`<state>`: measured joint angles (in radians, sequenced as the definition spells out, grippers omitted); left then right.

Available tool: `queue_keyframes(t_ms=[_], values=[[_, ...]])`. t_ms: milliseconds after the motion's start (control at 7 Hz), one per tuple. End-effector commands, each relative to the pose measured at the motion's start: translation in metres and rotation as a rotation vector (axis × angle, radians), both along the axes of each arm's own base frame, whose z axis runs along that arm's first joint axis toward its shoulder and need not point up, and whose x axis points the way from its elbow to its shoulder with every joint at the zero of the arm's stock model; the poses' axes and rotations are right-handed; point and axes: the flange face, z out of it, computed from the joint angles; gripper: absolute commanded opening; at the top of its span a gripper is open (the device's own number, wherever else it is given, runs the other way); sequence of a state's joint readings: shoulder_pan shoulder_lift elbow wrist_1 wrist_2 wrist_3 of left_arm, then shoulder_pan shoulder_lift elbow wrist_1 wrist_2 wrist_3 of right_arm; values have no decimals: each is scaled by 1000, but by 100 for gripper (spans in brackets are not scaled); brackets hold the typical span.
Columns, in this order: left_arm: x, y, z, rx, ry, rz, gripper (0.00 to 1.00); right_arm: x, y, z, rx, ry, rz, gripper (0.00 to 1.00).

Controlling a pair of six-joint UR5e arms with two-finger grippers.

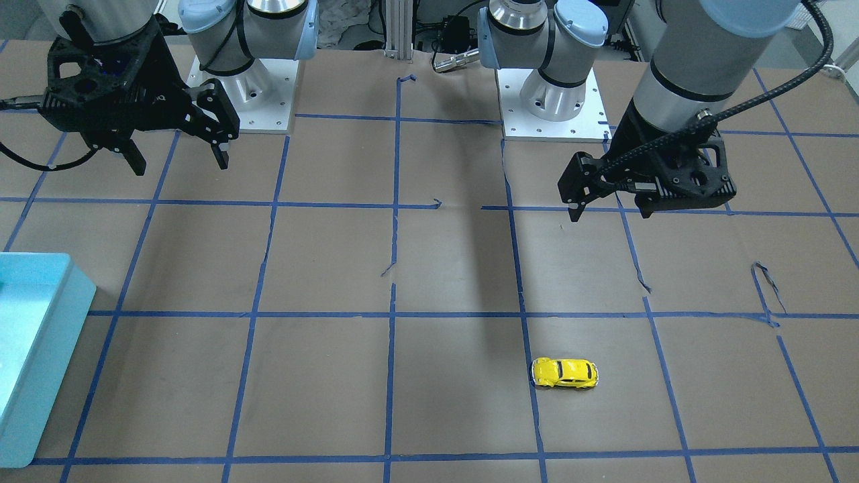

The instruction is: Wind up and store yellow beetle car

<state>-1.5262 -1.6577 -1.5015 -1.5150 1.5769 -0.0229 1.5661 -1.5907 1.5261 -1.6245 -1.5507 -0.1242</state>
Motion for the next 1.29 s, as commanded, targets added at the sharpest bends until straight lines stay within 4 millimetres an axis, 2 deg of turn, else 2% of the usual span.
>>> queue_keyframes(t_ms=[0, 1000, 1143], values=[[1, 0, 1, -3, 24, -1, 100, 0, 0, 0, 0, 0, -1, 100], [1, 2, 3, -4, 13, -22, 100, -1, 0, 1, -1, 0, -4, 100], [2, 1, -7, 16, 14, -19, 100, -1, 0, 1, -1, 0, -6, 100]])
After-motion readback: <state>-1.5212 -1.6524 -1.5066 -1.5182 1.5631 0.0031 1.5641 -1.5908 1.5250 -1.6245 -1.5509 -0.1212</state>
